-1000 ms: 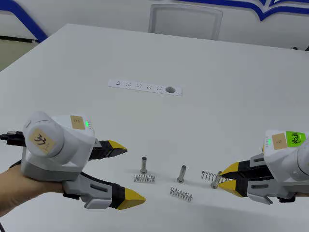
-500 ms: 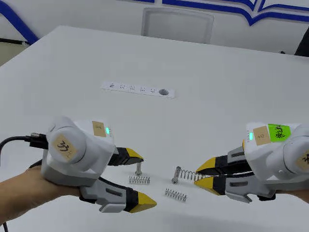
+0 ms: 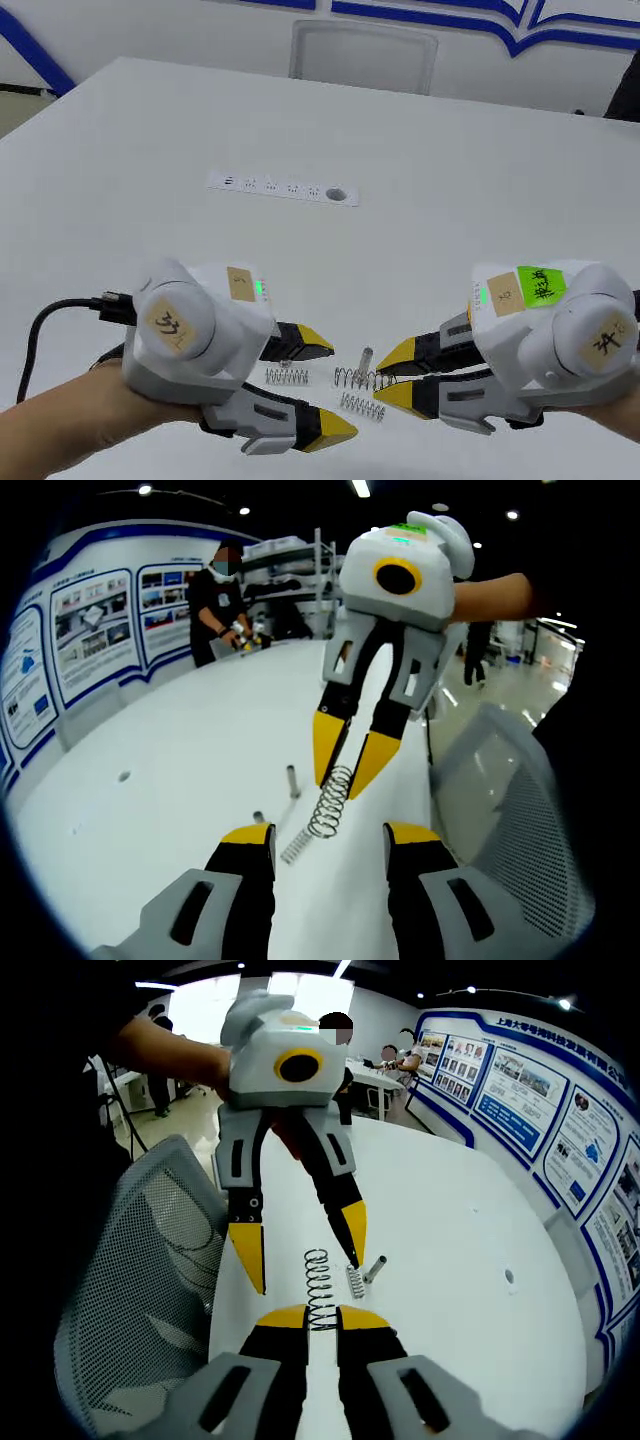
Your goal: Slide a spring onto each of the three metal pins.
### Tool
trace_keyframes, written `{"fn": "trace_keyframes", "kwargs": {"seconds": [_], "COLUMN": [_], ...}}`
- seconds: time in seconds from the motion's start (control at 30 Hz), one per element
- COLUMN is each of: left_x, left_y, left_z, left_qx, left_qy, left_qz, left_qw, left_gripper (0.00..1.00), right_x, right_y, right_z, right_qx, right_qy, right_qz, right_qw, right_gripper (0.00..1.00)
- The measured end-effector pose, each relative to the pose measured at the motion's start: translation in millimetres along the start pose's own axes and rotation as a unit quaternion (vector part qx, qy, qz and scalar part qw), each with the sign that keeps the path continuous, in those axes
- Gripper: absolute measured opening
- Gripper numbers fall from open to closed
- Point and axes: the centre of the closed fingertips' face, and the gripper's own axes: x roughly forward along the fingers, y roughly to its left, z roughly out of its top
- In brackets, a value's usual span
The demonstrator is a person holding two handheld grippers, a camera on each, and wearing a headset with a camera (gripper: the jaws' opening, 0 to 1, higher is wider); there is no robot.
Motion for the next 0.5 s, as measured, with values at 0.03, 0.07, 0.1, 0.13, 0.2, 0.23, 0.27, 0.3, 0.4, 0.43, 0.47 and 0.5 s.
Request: {"fn": "trace_keyframes", "kwargs": {"seconds": [0.03,0.07,0.1,0.13,0.2,0.23,0.27,0.3,0.4,0.43,0.47,0.5], "left_x": [0.2,0.4,0.6,0.6,0.5,0.4,0.2,0.2,0.6,0.9,1.1,1.1], "left_y": [-0.8,-1.7,-2.3,-2.4,-2.1,-2.1,-2.8,-3.3,-3.9,-4.0,-4.3,-4.6], "left_z": [0.7,1.5,2.4,2.7,3.9,4.8,6.4,7.0,7.3,6.9,6.6,6.6], "left_qx": [-0.001,-0.002,-0.002,-0.001,0.001,0.0,-0.001,-0.002,0.0,-0.001,-0.002,-0.002], "left_qy": [-0.001,-0.003,-0.004,-0.005,-0.006,-0.008,-0.011,-0.013,-0.012,-0.011,-0.01,-0.01], "left_qz": [-0.001,-0.003,-0.004,-0.004,-0.003,-0.004,-0.006,-0.008,-0.011,-0.012,-0.013,-0.014], "left_qw": [1.0,1.0,1.0,1.0,1.0,1.0,0.9999,0.9999,0.9999,0.9999,0.9999,0.9999], "left_gripper": [0.45,0.45,0.44,0.42,0.38,0.37,0.35,0.33,0.27,0.25,0.23,0.21], "right_x": [0.7,1.4,2.1,2.5,3.4,3.5,3.6,3.7,3.8,3.8,3.9,3.8], "right_y": [1.1,2.2,3.3,3.8,4.9,5.0,5.5,6.1,7.3,7.8,7.8,7.7], "right_z": [0.6,0.9,1.4,1.4,0.3,0.2,0.3,0.4,1.5,1.7,1.8,1.4], "right_qx": [-0.002,-0.005,-0.009,-0.011,-0.012,-0.013,-0.013,-0.012,-0.013,-0.012,-0.012,-0.012], "right_qy": [0.0,0.001,0.001,0.001,0.004,0.004,0.005,0.005,0.004,0.004,0.004,0.005], "right_qz": [0.001,0.003,0.004,0.005,0.007,0.007,0.007,0.008,0.008,0.008,0.008,0.007], "right_qw": [1.0,1.0,1.0,0.9999,0.9999,0.9999,0.9999,0.9999,0.9999,0.9999,0.9999,0.9999], "right_gripper": [0.11,0.11,0.11,0.11,0.11,0.11,0.11,0.11,0.11,0.11,0.11,0.11]}}
